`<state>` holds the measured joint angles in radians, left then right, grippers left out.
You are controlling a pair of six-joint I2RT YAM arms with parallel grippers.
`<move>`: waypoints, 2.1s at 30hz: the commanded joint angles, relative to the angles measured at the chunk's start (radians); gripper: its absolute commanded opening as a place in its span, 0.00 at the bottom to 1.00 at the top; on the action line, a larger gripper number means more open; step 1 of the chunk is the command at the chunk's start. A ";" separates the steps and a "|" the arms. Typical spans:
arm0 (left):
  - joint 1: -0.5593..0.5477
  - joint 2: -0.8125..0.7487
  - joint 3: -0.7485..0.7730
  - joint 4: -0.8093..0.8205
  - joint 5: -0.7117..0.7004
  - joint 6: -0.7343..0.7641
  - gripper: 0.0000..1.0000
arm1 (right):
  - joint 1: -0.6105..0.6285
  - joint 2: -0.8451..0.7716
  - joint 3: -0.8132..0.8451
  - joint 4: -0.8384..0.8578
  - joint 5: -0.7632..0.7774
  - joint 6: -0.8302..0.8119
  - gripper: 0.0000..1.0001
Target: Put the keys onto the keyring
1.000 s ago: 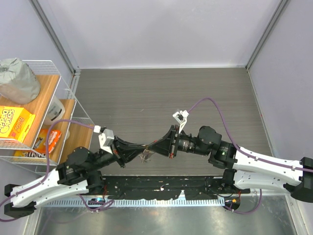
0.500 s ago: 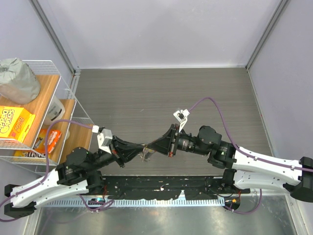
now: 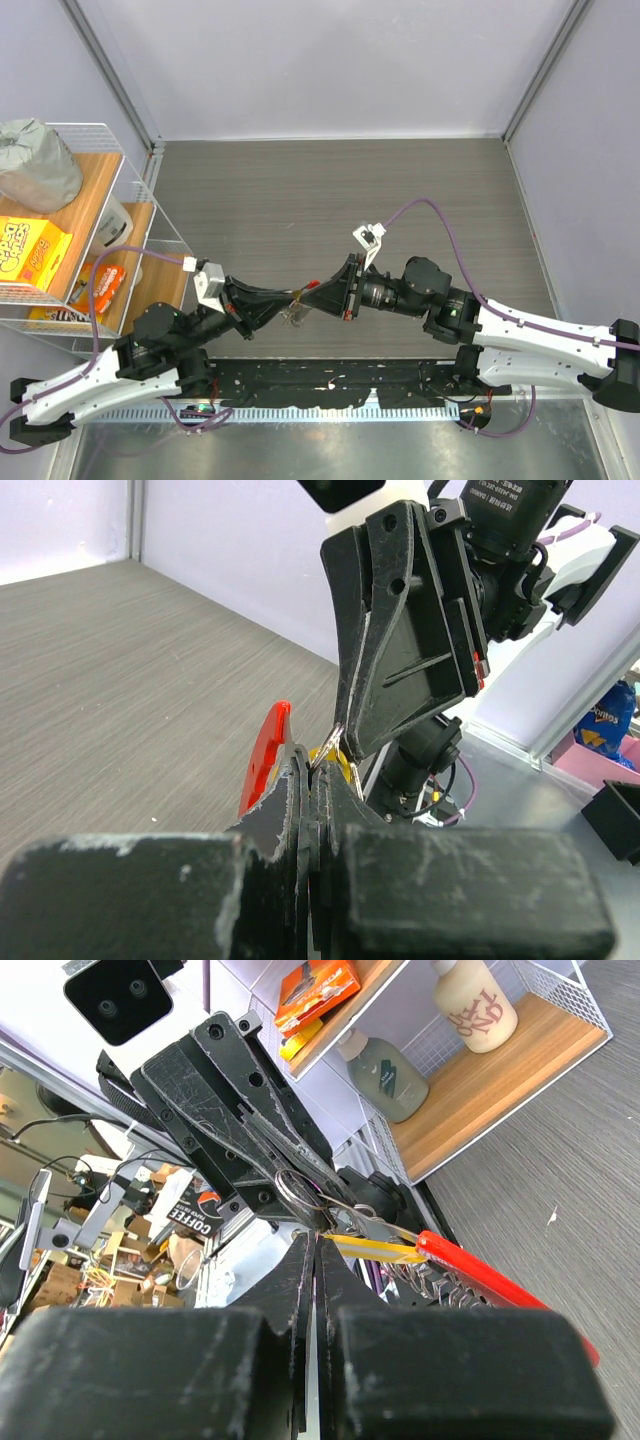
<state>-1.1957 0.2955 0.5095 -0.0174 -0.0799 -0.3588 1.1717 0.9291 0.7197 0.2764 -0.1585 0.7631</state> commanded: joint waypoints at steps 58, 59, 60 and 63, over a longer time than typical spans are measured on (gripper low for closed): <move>-0.001 0.022 -0.014 0.105 -0.034 0.001 0.00 | 0.014 0.002 0.086 0.044 0.056 0.019 0.06; -0.001 0.025 -0.016 0.103 -0.034 0.000 0.00 | 0.014 0.001 0.087 0.044 0.057 0.016 0.05; 0.001 0.022 -0.017 0.106 -0.034 0.001 0.00 | 0.014 0.001 0.090 0.041 0.059 0.013 0.05; 0.001 0.025 -0.016 0.105 -0.032 0.001 0.00 | 0.014 -0.003 0.095 0.030 0.062 0.007 0.06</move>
<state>-1.1957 0.3141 0.4999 0.0135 -0.1043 -0.3599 1.1790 0.9470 0.7563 0.2638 -0.1165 0.7776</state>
